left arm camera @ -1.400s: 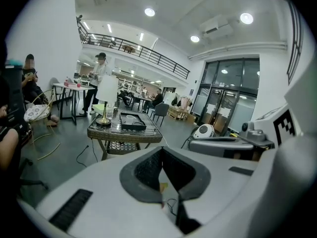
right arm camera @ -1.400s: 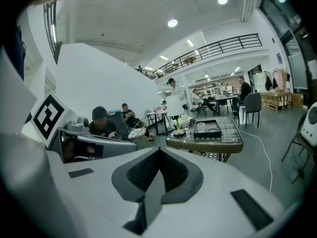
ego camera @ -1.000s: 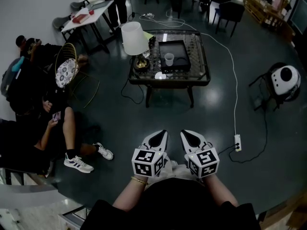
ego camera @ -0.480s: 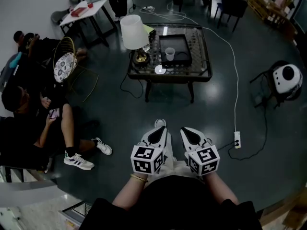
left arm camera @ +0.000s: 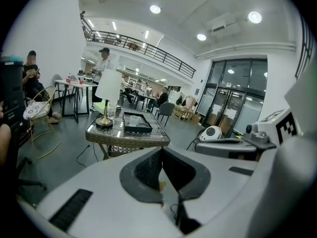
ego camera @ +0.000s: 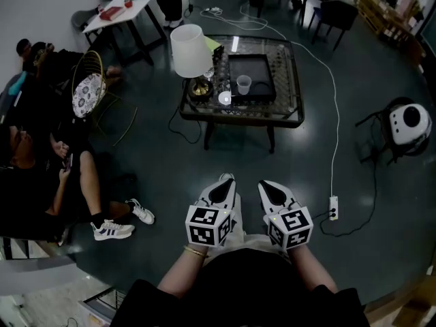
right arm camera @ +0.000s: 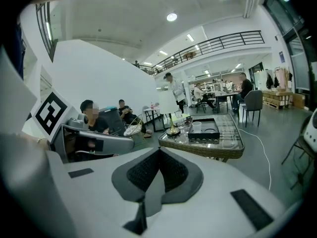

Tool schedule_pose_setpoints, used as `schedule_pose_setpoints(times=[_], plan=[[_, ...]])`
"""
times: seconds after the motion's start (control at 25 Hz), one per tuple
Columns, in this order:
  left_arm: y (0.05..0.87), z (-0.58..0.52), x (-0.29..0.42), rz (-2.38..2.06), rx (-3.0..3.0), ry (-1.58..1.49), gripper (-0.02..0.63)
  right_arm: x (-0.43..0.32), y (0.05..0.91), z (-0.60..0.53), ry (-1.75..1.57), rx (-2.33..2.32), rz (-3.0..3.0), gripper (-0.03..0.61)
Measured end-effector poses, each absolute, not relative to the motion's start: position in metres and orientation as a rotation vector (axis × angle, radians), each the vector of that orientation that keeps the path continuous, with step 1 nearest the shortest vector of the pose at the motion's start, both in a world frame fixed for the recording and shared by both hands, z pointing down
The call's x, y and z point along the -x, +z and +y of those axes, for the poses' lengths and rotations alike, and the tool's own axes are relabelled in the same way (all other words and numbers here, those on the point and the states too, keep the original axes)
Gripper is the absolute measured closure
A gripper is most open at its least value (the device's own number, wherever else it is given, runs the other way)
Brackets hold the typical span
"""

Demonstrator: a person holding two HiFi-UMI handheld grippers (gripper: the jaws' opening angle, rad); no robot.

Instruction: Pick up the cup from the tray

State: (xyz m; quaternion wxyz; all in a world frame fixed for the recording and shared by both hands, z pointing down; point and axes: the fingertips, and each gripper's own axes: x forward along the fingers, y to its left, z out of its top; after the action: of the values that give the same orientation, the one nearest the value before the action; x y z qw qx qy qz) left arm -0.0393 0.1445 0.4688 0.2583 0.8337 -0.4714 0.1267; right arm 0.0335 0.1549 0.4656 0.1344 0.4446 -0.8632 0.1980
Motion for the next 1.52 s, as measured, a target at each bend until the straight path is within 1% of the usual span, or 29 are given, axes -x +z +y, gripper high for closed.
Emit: schedule_pose_setpoints(times=[0.56,0.92,1.52], plan=[[0.471,0.039,0.045,-1.301,-2.26,0.394,0.603,-0.037,0.47,0.052,0.607,-1.329,-2.468,0.568],[0.472,-0.023,0.053,-1.29,-2.252,0.409,0.603,-0.026,0.468,-0.009,0.616,-1.32,-2.458,0.568],[0.491,-0.103,0.054,-1.2,-2.267,0.481,0.603,-0.019,0.471,-0.097,0.642,-1.36,-2.416,0.568]])
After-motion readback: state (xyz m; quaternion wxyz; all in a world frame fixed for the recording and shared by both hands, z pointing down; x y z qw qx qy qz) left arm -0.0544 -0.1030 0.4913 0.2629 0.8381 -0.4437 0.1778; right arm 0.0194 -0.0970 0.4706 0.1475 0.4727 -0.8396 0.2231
